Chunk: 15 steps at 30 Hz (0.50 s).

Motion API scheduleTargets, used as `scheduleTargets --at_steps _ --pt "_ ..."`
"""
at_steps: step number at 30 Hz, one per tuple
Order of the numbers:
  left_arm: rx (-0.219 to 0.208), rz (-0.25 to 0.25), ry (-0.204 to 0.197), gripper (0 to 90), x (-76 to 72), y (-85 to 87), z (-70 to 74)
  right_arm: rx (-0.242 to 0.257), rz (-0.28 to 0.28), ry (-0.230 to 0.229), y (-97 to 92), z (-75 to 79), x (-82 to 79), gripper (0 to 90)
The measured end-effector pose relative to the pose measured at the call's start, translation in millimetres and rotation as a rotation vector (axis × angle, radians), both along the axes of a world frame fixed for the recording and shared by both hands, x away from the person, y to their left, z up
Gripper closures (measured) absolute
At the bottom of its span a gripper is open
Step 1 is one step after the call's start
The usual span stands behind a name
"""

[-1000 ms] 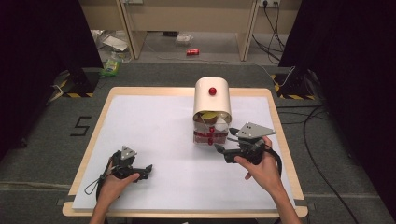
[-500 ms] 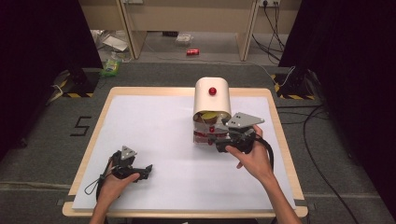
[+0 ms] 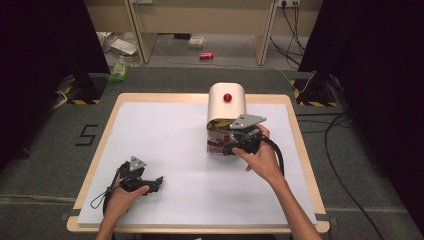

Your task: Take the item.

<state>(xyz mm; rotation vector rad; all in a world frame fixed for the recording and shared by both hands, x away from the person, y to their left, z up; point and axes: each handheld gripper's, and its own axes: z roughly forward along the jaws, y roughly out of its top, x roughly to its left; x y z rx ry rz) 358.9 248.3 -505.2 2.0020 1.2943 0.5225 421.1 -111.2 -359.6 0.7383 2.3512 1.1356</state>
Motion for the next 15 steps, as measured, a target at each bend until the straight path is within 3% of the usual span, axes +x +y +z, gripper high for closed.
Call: scheduleTargets --at_steps 15 --pt "0.000 0.000 0.000 0.8 -0.1 0.0 0.0 -0.027 0.048 0.035 -2.7 -0.7 -2.5 35.6"
